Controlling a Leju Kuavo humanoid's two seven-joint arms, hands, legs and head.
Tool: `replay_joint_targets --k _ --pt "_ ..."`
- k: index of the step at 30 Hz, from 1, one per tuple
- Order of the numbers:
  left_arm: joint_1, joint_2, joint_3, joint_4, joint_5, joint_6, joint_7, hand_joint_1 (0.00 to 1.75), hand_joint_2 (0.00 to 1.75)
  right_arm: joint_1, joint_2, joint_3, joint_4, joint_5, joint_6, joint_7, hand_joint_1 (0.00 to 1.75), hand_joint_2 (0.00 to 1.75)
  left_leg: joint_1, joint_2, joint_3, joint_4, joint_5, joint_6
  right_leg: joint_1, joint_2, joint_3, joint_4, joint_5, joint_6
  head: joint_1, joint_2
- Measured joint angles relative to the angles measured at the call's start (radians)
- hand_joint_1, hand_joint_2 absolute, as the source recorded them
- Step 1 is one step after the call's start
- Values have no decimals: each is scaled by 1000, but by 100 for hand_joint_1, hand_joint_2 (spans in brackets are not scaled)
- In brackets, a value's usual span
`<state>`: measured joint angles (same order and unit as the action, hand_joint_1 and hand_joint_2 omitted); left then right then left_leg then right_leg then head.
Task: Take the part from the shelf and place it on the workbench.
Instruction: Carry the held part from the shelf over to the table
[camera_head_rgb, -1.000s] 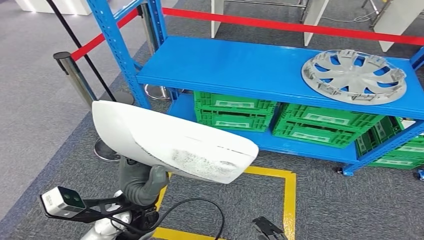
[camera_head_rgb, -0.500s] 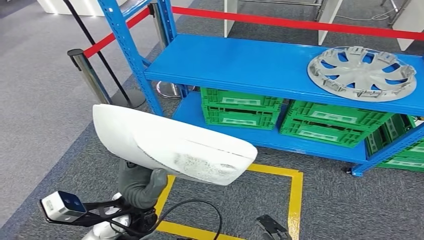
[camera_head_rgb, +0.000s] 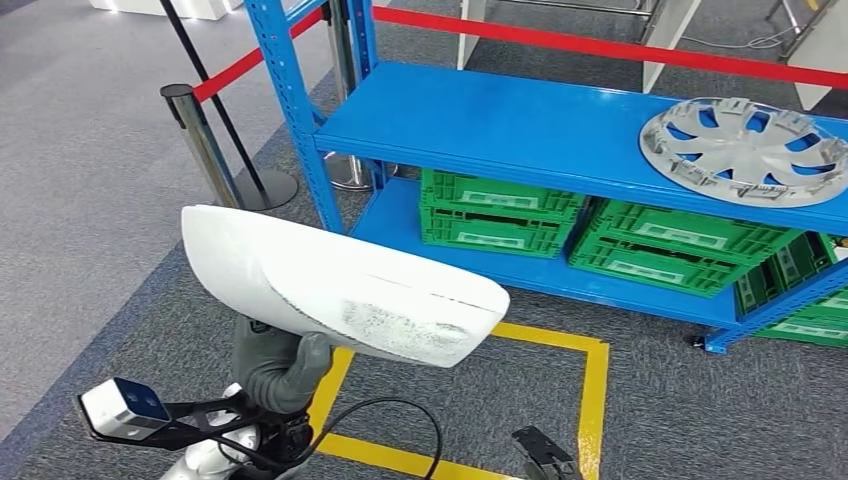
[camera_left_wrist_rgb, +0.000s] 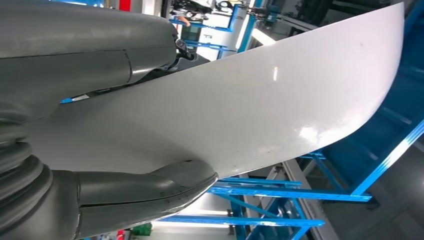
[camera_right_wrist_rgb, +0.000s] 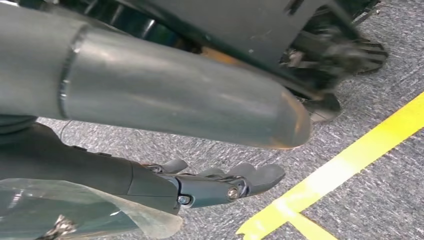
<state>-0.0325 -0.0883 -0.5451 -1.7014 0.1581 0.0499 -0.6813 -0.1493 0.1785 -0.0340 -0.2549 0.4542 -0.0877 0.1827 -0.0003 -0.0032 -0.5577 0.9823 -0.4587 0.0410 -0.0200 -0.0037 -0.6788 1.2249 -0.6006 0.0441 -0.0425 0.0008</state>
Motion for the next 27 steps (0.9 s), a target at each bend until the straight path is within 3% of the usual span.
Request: replay_joint_targets --k 1,2,5,7,10,12,15,16,17,18,21,23,25,27 --pt "1 0 0 0 0 -1 0 175 175 2 -1 0 0 -2 4 0 0 0 -1 0 -2 2 0 0 0 0 -15 36 -7 2 0 0" --pt "2 0 0 0 0 -3 0 175 175 3 -1 0 0 -5 10 0 0 0 -1 -1 -3 5 0 0 -1 0 -12 34 5 3 0 0" --pt "3 0 0 0 1 -7 0 175 175 2 -2 0 0 -10 23 -3 0 0 -2 -2 -9 21 -7 -11 -5 1 76 -132 87 8 1 0" --pt "2 -1 0 0 6 -10 0 175 175 0 -1 0 0 -11 23 -5 0 0 -6 -3 -19 35 -10 -22 -5 5 111 -198 98 1 0 0" --pt "3 -1 0 0 12 -15 0 175 175 1 -1 0 0 -14 20 -6 0 0 -5 -3 -29 48 -11 -35 -3 6 108 -200 98 -18 -1 0" --pt "3 -1 0 0 14 -17 0 175 175 1 -1 0 0 -19 19 -6 0 0 -3 -2 -48 101 -45 -45 -6 4 108 -202 102 -29 -5 0" --pt "5 -1 1 0 17 -18 0 175 175 1 -1 0 0 -23 18 -6 0 0 1 -1 -118 276 -138 -56 -5 0 104 -202 104 -37 -11 0" --pt "6 -1 1 0 18 -18 0 175 175 2 -1 0 0 -23 18 -6 0 0 2 -1 -134 317 -154 -56 -3 -1 103 -202 104 -38 -10 0" --pt "7 -1 2 0 18 -18 0 175 175 2 -1 0 0 -24 19 -7 0 0 2 -1 -135 323 -149 -54 -2 -2 102 -202 104 -39 -11 0" --pt "7 -1 2 0 18 -18 0 175 175 3 -1 0 0 -24 21 -7 0 0 1 -1 -119 294 -125 -50 -1 -2 103 -202 105 -39 -10 0" --pt "5 -1 2 0 19 -21 0 175 175 1 -1 0 0 -23 42 -6 0 0 -8 15 -29 108 -35 -29 4 -6 105 -201 105 -38 -10 0" --pt "1 -3 3 0 20 -24 0 175 175 -2 1 1 0 -21 55 -1 0 0 -15 28 -6 48 -28 -20 7 -16 101 -201 108 -32 -12 0" --pt "-1 -5 4 0 22 -25 0 175 175 -4 3 2 0 -20 63 5 0 0 -14 16 -8 35 -26 -13 8 -28 97 -203 109 -22 -13 0" --pt "-2 -7 6 0 22 -26 0 175 175 -9 5 4 0 -20 66 7 0 0 -10 2 -8 25 -16 -4 6 -23 85 -182 88 -13 -11 0"
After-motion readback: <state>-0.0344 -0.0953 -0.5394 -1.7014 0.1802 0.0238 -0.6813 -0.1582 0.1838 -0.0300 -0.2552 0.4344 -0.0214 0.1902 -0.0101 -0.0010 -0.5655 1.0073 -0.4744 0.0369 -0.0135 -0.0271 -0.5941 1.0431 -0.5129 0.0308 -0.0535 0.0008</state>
